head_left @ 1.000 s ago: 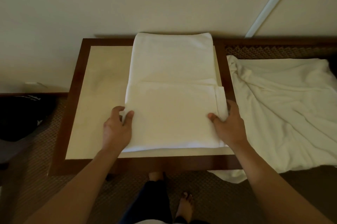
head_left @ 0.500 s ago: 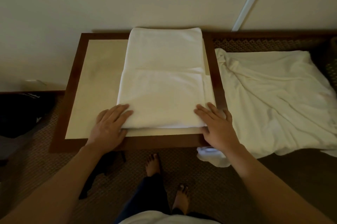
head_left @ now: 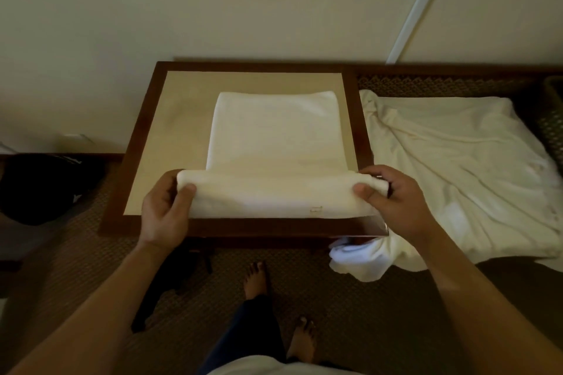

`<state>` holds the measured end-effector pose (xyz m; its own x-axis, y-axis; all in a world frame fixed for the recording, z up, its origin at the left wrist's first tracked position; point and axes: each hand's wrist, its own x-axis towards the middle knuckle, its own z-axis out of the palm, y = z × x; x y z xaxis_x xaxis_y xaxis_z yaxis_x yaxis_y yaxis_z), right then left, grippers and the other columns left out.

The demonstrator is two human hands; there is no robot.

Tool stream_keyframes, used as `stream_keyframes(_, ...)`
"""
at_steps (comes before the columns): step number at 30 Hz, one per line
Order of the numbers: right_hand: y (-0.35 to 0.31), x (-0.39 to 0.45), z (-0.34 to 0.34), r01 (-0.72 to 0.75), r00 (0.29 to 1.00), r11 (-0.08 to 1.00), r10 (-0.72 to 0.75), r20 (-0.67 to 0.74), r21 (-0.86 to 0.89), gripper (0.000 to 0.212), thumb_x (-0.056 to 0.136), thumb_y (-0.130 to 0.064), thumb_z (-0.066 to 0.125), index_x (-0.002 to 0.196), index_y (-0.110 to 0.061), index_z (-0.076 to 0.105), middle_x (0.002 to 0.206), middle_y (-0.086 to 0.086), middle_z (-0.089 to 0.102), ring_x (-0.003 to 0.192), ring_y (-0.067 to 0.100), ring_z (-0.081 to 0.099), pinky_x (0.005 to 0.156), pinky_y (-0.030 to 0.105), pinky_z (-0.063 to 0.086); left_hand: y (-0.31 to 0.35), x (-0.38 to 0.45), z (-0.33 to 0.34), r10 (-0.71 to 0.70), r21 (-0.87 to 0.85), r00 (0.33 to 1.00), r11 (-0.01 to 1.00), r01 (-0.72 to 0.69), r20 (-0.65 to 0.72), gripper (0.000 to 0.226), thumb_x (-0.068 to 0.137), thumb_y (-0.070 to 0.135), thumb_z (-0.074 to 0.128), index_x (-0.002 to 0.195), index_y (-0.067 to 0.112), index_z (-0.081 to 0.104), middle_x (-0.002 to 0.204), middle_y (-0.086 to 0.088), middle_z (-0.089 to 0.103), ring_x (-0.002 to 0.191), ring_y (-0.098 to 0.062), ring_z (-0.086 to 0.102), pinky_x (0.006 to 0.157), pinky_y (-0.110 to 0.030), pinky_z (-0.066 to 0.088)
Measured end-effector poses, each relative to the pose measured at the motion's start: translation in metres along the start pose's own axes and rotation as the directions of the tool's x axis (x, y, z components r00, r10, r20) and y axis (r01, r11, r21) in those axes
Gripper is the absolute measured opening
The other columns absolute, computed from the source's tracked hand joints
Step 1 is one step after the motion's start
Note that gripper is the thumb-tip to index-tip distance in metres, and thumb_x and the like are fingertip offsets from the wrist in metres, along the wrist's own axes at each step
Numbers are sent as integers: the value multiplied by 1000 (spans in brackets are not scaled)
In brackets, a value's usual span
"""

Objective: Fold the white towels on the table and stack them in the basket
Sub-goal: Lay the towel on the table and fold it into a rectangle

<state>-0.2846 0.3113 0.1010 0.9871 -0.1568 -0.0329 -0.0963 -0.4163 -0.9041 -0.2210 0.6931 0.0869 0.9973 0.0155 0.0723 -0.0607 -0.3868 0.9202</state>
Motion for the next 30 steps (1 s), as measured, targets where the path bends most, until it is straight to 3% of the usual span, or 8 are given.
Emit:
stream_keyframes(5,-23,25,-4,-9,988,996,22,-151,86,9,96,-15,68,105,-12,71,99,-8,71,83,-7,65,67,10,49,25,16,2,-31,-32,990,999,27,-135,10,104,23,58,108,32,60,87,39,65,81,15,62,58,-10,51)
stream_keyframes(8,-25,58,1,-21,981,995,39,-191,96,12,97,-20,68,105,-11,71,96,-7,71,79,-8,64,66,9,48,23,49,8,-86,12,982,996,90,-166,13,105,33,56,117,30,58,80,28,68,74,10,63,62,-24,50)
stream_keyframes(15,-4,180,32,-100,948,995,89,-306,-19,24,95,-39,69,103,-17,69,81,-15,60,66,-10,54,61,10,39,-7,147,39,-194,79,969,975,208,-154,43,104,50,48,135,22,55,105,7,64,88,-11,60,69,-25,45)
stream_keyframes(21,40,243,59,-343,903,901,239,-358,-264,45,104,-43,48,132,-9,59,127,11,63,113,27,60,86,29,41,-46,216,63,-362,205,932,911,358,-18,53,105,53,42,146,20,45,137,-7,57,121,-30,56,97,-40,46)
stream_keyframes(23,43,242,70,-300,928,824,137,-346,-480,48,104,-45,45,142,-18,51,150,9,46,136,33,45,106,49,38,-48,211,62,-252,370,968,899,234,0,51,106,50,42,149,24,39,150,-5,48,134,-30,47,109,-48,42)
stream_keyframes(25,40,239,80,-118,989,743,24,-149,-659,50,104,-52,41,150,-32,42,165,0,26,152,28,22,115,61,21,-46,187,65,-31,532,996,846,-19,86,50,105,46,43,150,26,38,159,-2,37,146,-27,35,120,-52,31)
stream_keyframes(27,37,237,88,51,993,672,44,109,-739,58,102,-63,31,154,-38,33,169,-6,17,156,23,8,118,64,9,-45,156,73,64,630,940,727,-275,336,55,104,52,34,154,31,34,166,2,26,154,-23,21,125,-50,18)
stream_keyframes(30,40,228,94,29,979,635,138,151,-772,61,102,-66,24,156,-38,25,167,-8,22,156,23,10,118,67,7,-62,136,81,10,671,813,560,-486,581,67,100,67,16,161,38,18,172,4,1,158,-22,-2,126,-52,1)
